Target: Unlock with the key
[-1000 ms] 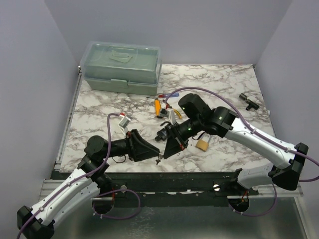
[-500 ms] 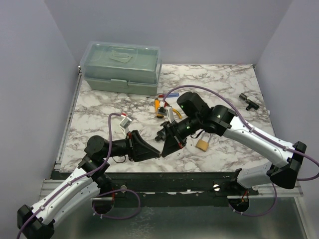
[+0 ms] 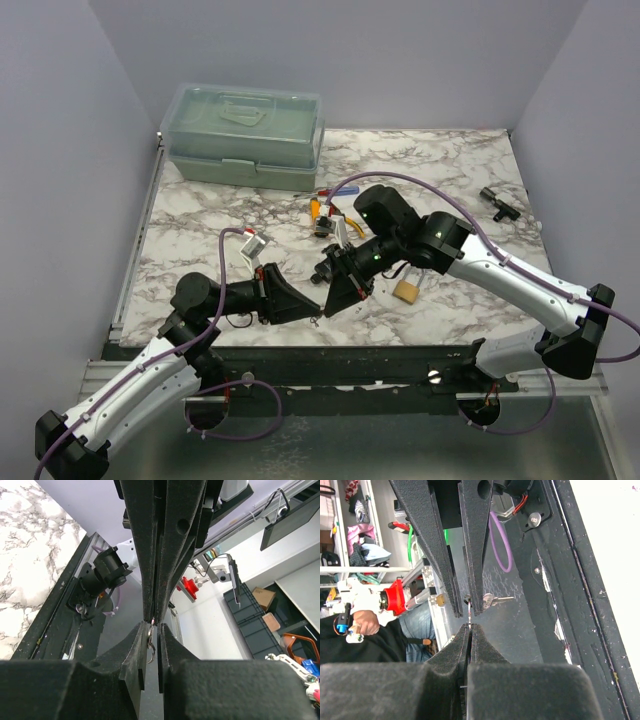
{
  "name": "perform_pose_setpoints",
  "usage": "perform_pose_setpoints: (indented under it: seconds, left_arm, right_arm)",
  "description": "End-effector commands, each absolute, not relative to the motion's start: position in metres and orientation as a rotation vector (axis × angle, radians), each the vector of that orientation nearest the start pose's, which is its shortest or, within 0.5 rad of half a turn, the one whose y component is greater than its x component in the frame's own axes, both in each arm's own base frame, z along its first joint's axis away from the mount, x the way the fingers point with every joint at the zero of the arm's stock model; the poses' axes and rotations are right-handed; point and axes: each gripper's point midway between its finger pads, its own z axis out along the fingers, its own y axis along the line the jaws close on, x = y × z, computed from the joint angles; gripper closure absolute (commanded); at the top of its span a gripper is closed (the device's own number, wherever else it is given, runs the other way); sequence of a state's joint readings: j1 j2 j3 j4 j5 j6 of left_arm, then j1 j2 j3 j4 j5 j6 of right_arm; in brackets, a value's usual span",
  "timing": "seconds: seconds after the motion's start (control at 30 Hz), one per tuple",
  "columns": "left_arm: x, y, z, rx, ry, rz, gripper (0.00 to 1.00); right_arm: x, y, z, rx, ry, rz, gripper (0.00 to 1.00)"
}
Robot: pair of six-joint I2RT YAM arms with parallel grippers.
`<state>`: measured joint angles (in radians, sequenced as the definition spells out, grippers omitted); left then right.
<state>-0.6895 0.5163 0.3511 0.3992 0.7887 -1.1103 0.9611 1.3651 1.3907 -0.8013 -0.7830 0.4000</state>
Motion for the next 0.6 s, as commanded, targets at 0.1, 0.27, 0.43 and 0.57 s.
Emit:
perform_pose_setpoints:
  seconds: [0.1,0.27,0.43,0.57]
  left_arm:
    - [0.061,-0.251,0.283,0.511,1.675,-1.959,0.92]
    - [0.064,-0.253,0.279,0.486,1.694,-1.959,1.00]
    - [0.072,-0.253,0.279,0.435,1.690,-1.934,1.00]
    - [0.081,-0.252,0.278,0.384,1.687,-1.884,1.00]
  right_arm:
    - [0.076,0.344,0.292,-1.155,2.287,1.522,1.00]
    - [0.078,0.345,0.291,-1.143,2.284,1.512,1.00]
    - [0.083,0.343,0.285,-1.099,2.315,1.460,0.86]
    - [0.092,0.339,0.280,-1.031,2.344,1.379,0.50]
